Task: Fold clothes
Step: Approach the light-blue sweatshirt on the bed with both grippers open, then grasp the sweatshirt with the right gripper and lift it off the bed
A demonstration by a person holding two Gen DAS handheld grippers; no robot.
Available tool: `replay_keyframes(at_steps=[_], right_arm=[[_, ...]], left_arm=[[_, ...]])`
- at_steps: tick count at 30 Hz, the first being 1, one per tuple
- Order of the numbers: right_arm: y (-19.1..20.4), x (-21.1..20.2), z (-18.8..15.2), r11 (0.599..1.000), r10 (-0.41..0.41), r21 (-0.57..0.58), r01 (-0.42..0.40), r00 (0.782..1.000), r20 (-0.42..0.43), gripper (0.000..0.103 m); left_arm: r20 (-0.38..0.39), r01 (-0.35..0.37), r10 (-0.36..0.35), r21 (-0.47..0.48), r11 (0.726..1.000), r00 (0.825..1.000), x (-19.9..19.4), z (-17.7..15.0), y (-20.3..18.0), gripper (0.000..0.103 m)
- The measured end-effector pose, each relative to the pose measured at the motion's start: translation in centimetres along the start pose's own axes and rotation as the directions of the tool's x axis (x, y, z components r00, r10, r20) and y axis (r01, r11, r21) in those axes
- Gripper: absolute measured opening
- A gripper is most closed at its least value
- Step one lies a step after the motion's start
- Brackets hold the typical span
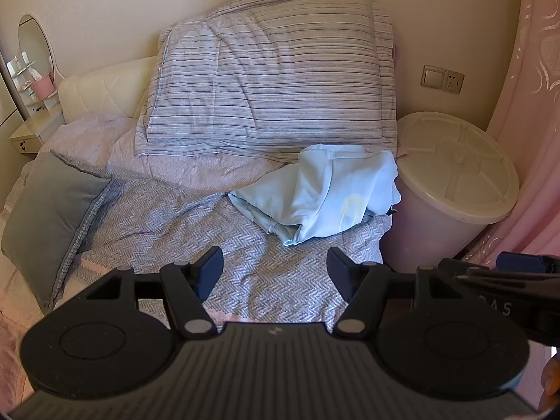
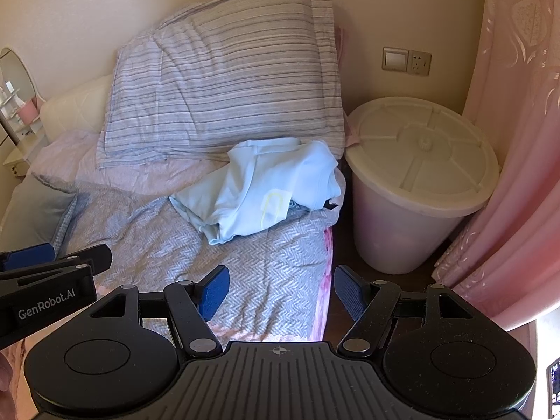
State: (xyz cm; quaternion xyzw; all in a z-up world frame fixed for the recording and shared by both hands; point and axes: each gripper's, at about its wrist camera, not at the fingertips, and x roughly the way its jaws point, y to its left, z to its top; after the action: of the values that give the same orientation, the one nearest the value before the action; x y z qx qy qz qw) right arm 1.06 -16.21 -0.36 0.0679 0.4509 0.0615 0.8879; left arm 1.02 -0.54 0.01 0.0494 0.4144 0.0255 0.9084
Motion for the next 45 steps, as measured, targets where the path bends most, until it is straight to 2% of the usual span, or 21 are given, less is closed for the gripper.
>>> replay_keyframes(at_steps=[12, 22, 29, 45], right_arm=[[-0.2, 0.0, 0.1, 1.000, 0.001, -0.001, -0.001, 1.000, 0.004, 0.070], [-1.2, 1.7, 0.6, 1.000, 0.000, 0.013, 0.000, 1.000, -0.021, 0.070], [-1.8, 4.3, 2.1, 1.000, 0.000, 0.013, 0.001, 0.998, -0.060, 0.070], [-2.8, 13.2, 8.7, 1.000, -0.004, -0.020, 0.001, 0.987, -0.162, 0.070]], left_arm=[[-0.009, 0.005, -0.005, 0.000, 1.000, 1.000, 0.2, -0.3, -0.1, 0.062], [-0.066, 0.011, -0.011, -0.003, 1.000, 0.998, 2.3, 0.1, -0.1, 0.062], [-0.108, 0.003, -0.004, -0.010, 1.000, 0.994, 5.2, 1.5, -0.3, 0.062], [-0.222, 0.021, -0.029, -0.038, 0.999, 0.975, 14.7, 6.6, -1.3, 0.062]])
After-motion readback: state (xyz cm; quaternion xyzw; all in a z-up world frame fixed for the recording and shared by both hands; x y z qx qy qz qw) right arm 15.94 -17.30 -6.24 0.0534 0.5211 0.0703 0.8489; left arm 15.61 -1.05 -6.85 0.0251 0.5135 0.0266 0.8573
